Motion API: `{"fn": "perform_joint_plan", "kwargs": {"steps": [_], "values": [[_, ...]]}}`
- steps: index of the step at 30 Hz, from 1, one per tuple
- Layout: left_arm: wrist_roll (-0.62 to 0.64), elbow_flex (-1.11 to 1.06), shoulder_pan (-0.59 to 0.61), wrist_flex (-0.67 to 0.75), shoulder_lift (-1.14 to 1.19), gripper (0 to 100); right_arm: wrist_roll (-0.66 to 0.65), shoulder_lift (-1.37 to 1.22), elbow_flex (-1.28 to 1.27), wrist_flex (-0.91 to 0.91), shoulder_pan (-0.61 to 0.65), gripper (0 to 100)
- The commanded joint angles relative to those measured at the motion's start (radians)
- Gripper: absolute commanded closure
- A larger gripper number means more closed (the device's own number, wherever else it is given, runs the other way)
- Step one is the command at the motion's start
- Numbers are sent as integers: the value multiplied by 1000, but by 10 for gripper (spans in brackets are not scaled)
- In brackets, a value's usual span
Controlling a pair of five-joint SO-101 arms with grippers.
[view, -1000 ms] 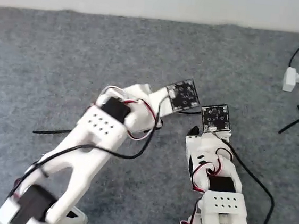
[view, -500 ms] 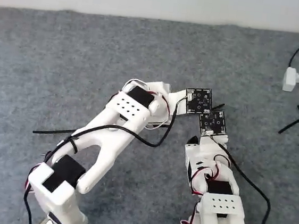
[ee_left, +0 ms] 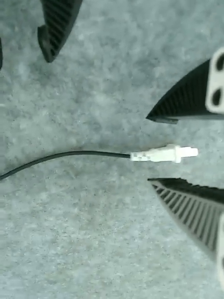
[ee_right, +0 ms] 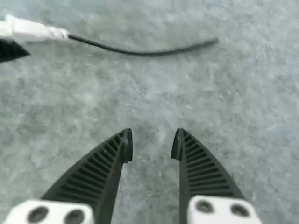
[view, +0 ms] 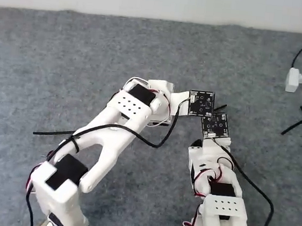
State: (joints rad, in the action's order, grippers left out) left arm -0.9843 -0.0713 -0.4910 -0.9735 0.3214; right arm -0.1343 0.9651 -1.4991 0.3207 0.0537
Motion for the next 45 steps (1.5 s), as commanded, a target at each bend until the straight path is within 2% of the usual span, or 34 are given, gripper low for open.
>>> {"fn": "perform_joint_plan", "kwargs": {"steps": [1,4,11,18,26,30,33,38,45], "values": [[0,15,5,-12,114,819,46,16,80,-48,-76,836],[2,51,11,-12,153,819,126,16,95,-47,-137,835],[5,136,21,-26,212,819,143,16,121,-5,-166,835],[0,346,115,-192,344,819,144,16,121,-5,-171,835],[2,653,118,-411,531,819,144,16,121,-5,-166,835],[3,748,117,-473,586,844,141,16,120,-7,-163,835],[3,765,104,-474,594,875,141,16,117,-10,-162,835],[3,771,97,-485,598,835,141,16,117,-12,-162,835],[3,771,95,-488,598,833,140,16,117,-13,-162,834]]}}
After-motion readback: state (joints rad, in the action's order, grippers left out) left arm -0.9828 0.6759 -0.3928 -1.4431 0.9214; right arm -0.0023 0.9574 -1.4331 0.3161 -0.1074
